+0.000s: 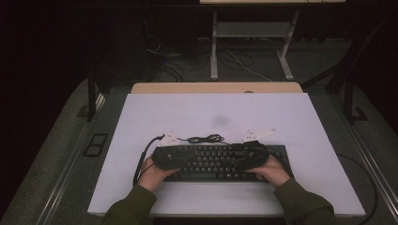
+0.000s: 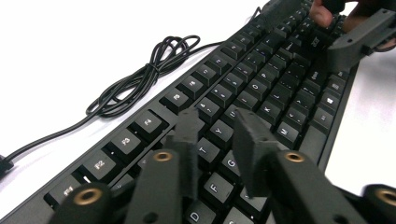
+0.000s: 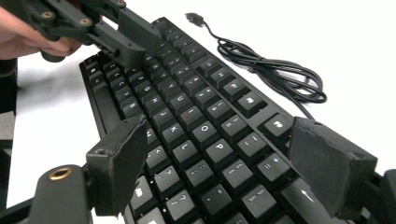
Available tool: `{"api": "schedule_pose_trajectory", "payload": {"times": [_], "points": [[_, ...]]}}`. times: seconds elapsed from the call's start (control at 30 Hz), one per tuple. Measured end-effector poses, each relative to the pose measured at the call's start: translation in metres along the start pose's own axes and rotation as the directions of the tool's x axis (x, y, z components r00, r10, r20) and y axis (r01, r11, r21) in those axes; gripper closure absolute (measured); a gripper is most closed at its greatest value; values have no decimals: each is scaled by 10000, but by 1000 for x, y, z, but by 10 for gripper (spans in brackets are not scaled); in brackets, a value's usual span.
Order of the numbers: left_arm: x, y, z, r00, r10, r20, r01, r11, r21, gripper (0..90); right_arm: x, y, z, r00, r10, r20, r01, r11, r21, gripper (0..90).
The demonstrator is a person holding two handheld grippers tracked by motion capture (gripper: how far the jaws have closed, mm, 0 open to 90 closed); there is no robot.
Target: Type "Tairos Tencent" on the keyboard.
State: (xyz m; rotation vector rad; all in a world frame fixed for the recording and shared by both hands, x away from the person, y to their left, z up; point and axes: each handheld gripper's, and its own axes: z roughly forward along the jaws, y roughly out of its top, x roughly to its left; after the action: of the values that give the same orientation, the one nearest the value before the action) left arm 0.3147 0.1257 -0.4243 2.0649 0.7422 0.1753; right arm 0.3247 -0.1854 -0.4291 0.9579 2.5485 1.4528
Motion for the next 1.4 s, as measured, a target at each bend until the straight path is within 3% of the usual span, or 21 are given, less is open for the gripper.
{"api": "schedule_pose_trajectory", "payload": {"times": [0.23,0.6,1.0,1.4], "points": [[0,-3,-10,10000,-2,22,2,9999,-137,490,-2,-3,-13,9999,76,140,-73,9997,-240,193],[-1,-16,-34,9999,-116,12,116,9990,-424,306,-5,-17,-35,9979,133,640,-98,9984,-550,175],[1,-34,-56,9993,-316,-211,299,9967,-756,209,-11,-40,-61,9932,272,1136,-164,9953,-949,149],[4,-50,-63,9966,-573,-597,521,9951,-844,127,-16,-64,-90,9861,361,1620,-173,9931,-1163,148]]}}
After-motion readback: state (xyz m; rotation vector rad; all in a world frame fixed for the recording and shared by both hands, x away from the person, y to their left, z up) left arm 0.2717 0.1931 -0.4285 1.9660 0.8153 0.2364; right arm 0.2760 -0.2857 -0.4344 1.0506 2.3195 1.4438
